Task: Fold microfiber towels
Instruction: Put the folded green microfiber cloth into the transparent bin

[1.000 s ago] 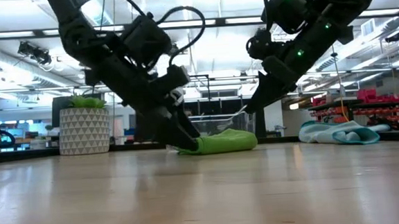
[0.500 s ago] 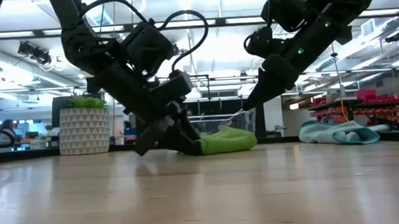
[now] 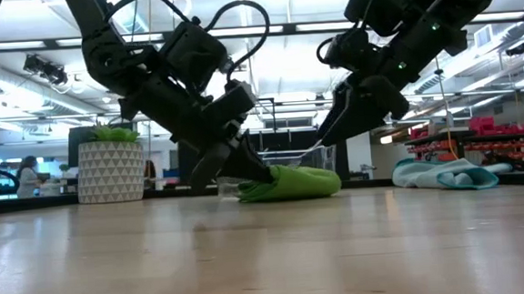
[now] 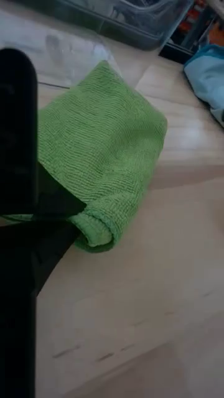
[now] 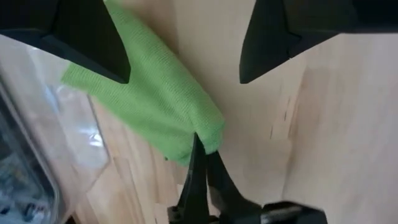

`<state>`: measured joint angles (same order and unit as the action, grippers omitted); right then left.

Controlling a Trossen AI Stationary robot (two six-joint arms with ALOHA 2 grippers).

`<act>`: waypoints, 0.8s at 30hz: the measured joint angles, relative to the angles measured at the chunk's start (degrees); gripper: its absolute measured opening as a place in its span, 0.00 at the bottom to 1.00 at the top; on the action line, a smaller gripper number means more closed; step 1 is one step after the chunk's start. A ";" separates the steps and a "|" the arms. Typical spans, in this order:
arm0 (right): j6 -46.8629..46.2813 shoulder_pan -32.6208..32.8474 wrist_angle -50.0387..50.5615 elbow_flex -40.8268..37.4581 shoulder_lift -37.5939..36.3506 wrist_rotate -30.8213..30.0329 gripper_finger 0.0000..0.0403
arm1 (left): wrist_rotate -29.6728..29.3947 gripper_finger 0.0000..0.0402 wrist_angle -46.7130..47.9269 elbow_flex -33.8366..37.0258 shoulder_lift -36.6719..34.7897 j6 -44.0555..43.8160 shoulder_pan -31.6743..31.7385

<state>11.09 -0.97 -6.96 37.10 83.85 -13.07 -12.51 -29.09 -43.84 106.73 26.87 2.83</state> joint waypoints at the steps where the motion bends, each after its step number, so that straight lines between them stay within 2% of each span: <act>1: 1.41 0.10 -0.05 0.00 0.08 -0.12 0.79 | 0.12 0.02 0.28 -0.02 -0.30 -0.88 0.00; 4: 5.33 0.15 -0.68 0.07 1.83 -0.15 0.81 | 0.95 0.04 0.07 -0.96 -0.54 -2.45 0.00; 8: 11.24 0.20 -1.00 2.01 8.93 -1.00 0.80 | 2.01 0.04 1.17 -2.47 -0.58 -3.78 0.00; 12: 15.92 1.32 -2.24 3.94 13.53 -11.68 0.78 | 2.44 0.02 1.62 -3.01 -0.62 -4.87 0.00; 15: 16.47 1.05 -4.36 4.02 14.25 -13.80 0.76 | 2.79 0.04 1.91 -3.01 -0.62 -5.27 0.00; 19: 16.25 -0.04 -6.29 4.10 14.48 -12.25 0.70 | 3.59 0.04 1.87 -3.01 -0.62 -5.46 0.00; 24: 16.12 -1.89 -6.75 4.22 16.16 -4.99 0.53 | 3.77 0.03 1.31 -3.04 -0.62 -5.37 0.00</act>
<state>27.21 -2.86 -13.72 41.32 100.01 -18.06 -8.73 -27.79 -46.87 106.10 21.50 2.83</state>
